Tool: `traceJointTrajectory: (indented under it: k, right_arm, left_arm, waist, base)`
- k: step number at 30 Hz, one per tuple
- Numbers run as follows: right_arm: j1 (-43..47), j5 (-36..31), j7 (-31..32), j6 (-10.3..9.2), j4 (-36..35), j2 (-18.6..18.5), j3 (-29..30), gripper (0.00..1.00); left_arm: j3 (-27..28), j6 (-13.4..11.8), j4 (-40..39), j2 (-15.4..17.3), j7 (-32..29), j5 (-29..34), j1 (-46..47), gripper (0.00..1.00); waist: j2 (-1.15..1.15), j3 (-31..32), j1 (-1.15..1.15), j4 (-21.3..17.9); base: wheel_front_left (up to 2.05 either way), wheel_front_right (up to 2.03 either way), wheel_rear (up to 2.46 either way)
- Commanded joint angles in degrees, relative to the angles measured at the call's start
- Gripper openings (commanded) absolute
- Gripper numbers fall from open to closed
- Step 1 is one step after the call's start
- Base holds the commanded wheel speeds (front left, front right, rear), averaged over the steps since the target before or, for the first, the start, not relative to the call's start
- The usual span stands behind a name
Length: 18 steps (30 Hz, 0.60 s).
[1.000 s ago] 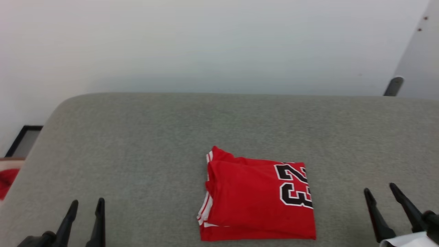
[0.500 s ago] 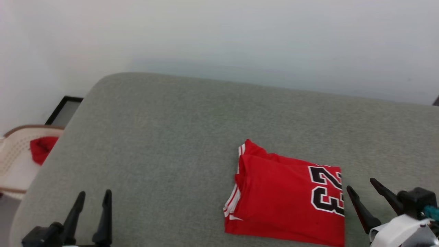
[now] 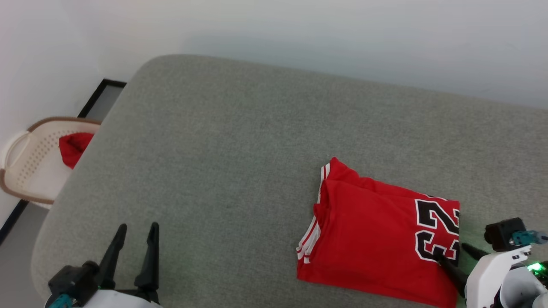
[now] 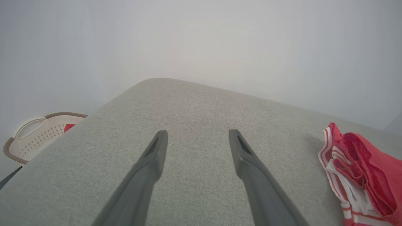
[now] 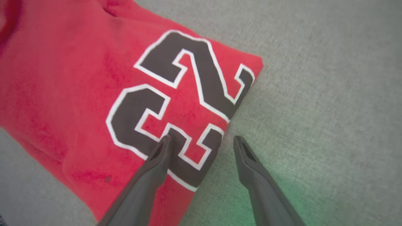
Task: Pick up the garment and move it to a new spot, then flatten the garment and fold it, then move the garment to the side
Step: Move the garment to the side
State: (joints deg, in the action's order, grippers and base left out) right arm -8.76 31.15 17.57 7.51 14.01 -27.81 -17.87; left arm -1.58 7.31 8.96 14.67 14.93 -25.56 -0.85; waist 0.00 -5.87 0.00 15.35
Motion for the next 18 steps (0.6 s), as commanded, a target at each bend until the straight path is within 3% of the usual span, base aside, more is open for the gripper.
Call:
traceJointTrajectory:
  k: [1,11,12,13,14,18]
  right_arm:
    - [-0.6,0.2,2.9,-0.05,0.5,0.4,0.2,1.00]
    - [-2.1,-0.5,13.0,-0.05,3.6,3.5,0.0,1.00]
    - [-2.4,-0.6,13.9,-0.05,3.9,3.6,-0.4,0.50]
    - [-2.8,-0.7,14.6,-0.05,3.8,3.5,-0.8,0.20]
    - [-3.1,-0.4,15.4,-0.02,3.5,3.5,-1.2,0.00]
    - [-4.7,0.3,16.9,-0.01,2.2,2.6,-1.2,0.00]
  left_arm:
    - [-0.2,0.1,0.2,-0.4,0.3,-0.1,1.1,1.00]
    - [-0.6,0.2,0.5,-1.2,0.3,-0.2,2.9,1.00]
    - [-0.6,0.2,0.6,-1.2,0.3,-0.2,2.9,1.00]
    - [-0.7,0.2,0.6,-1.3,0.3,-0.2,2.9,1.00]
    - [-0.7,0.2,0.7,-1.3,0.3,-0.2,2.9,1.00]
    - [-0.4,0.2,0.6,-1.4,0.3,-0.2,2.7,1.00]
  waist:
    - [0.00,-1.6,0.00,1.0]
    - [0.00,-3.3,0.00,1.5]
    - [0.00,-3.3,0.00,1.5]
    - [0.00,-3.3,0.00,1.5]
    - [0.00,-3.3,0.00,1.5]
    - [0.00,-3.2,0.00,1.1]
  base:
    - [0.00,0.00,0.00]
    - [0.00,0.00,0.00]
    - [0.00,0.00,0.00]
    - [0.00,0.00,0.00]
    - [0.00,0.00,0.00]
    - [0.00,0.00,0.00]
